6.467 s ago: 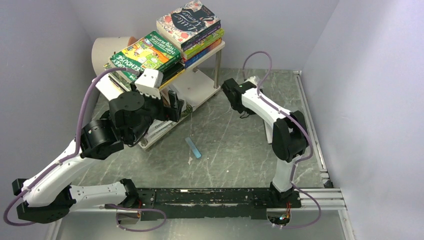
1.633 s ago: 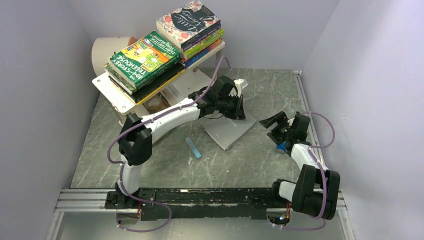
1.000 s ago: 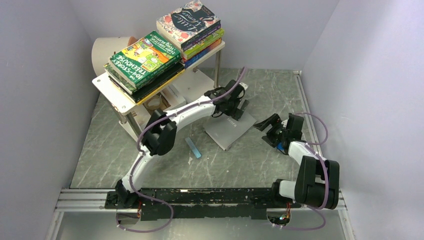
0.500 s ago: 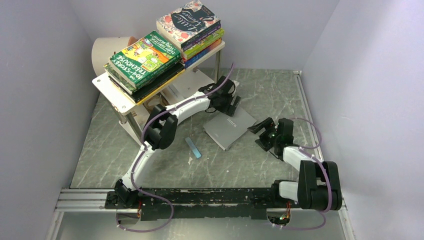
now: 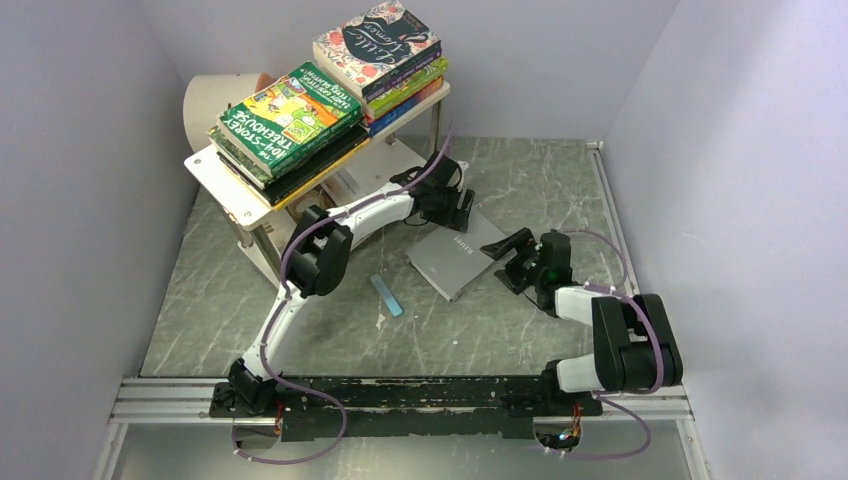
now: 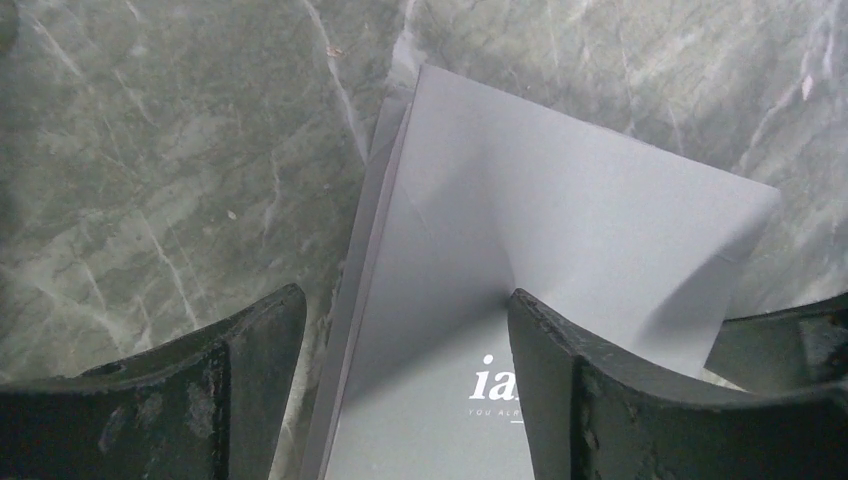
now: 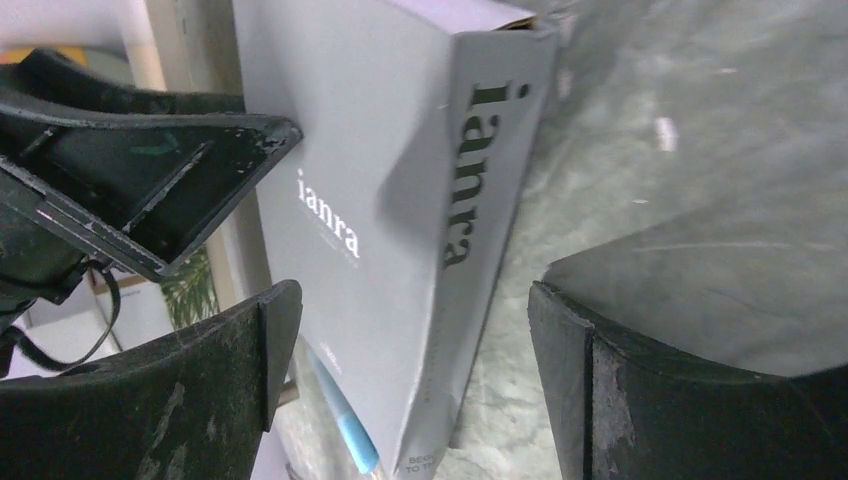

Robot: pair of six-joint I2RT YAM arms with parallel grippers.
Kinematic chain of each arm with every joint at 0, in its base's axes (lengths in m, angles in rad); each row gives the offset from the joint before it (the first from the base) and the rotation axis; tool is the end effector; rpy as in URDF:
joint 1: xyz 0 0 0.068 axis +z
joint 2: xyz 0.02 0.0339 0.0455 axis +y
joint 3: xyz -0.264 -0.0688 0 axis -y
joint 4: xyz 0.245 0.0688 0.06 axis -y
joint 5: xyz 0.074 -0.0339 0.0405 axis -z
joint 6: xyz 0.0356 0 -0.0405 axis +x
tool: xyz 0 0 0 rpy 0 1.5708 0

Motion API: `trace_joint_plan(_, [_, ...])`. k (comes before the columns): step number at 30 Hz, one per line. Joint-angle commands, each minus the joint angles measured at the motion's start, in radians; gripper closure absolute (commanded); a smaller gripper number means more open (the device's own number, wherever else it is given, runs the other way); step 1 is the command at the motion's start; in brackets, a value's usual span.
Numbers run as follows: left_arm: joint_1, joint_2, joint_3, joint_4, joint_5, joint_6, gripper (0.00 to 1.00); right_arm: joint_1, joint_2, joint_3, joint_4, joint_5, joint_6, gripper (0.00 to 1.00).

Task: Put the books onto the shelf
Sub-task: Move the book to the center of the board.

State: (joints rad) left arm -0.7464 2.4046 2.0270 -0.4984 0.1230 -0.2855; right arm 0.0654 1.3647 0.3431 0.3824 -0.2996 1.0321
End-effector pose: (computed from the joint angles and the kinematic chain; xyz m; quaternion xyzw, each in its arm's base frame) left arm 0.3901 -0.3667 0.1724 0.2347 0.9089 -0.2179 0.2671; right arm 0.2305 0.0256 0.1298 0.3512 0.8134 0.3454 0.3093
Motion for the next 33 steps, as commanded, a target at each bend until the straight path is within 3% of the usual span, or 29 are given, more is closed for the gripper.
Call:
trace_joint_plan(1, [0.004,-0.013,-0.089,-0.046,0.117,-0.026,0.24,0.034,0.095,0.005,0.034,-0.063,-0.005,0.12])
trace_joint_plan(7, [0.004,-0.067,-0.181,0.030,0.242,-0.082,0.32,0.034,0.151,0.010,0.193,-0.120,-0.065,0.13])
trace_joint_plan(10, [0.002,-0.076,-0.193,0.040,0.282,-0.088,0.38,0.034,0.132,-0.001,0.299,-0.175,-0.084,0.19])
trace_joint_plan(12, [-0.001,-0.093,-0.212,0.059,0.296,-0.096,0.42,0.034,0.090,-0.004,0.313,-0.183,-0.089,0.29])
trace_joint_plan(21, [-0.049,-0.173,-0.272,0.112,0.294,-0.133,0.53,0.031,-0.169,0.048,-0.031,-0.020,-0.184,0.62])
trace_joint_plan(28, [-0.103,-0.298,-0.371,0.127,0.225,-0.176,0.55,0.031,-0.236,0.098,-0.320,-0.024,-0.209,0.65])
trace_joint_plan(33, [-0.138,-0.396,-0.466,0.135,0.168,-0.195,0.55,0.034,-0.266,0.036,-0.283,-0.128,-0.159,0.65])
